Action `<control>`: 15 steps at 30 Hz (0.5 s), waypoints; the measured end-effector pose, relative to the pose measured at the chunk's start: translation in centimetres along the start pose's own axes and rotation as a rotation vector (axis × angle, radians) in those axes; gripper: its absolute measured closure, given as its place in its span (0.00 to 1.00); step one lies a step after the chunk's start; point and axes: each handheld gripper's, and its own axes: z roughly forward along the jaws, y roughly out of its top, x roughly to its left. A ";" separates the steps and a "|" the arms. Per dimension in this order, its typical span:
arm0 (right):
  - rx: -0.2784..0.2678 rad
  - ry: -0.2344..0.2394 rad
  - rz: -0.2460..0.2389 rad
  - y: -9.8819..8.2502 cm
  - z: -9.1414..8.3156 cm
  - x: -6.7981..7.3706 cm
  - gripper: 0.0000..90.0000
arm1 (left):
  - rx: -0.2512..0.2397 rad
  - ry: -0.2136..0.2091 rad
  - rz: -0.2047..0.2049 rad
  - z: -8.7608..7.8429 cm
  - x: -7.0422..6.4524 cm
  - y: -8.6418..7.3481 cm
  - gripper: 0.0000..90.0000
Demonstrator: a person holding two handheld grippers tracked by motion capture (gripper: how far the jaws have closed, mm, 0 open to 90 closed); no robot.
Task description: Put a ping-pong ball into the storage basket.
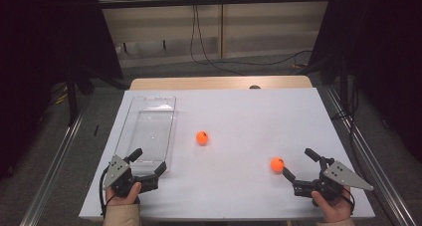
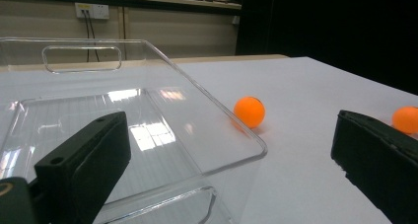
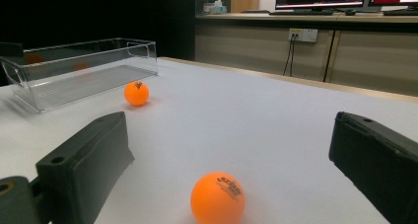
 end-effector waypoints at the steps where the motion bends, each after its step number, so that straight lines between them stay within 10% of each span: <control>1: -0.001 -0.001 0.003 0.0 0.0 0.0 0.02 | 0.000 0.001 0.003 0.0 0.0 0.0 0.02; 15: 0.008 0.007 0.005 0.0 0.0 0.1 0.02 | 0.002 -0.014 0.000 0.4 -0.3 0.1 0.02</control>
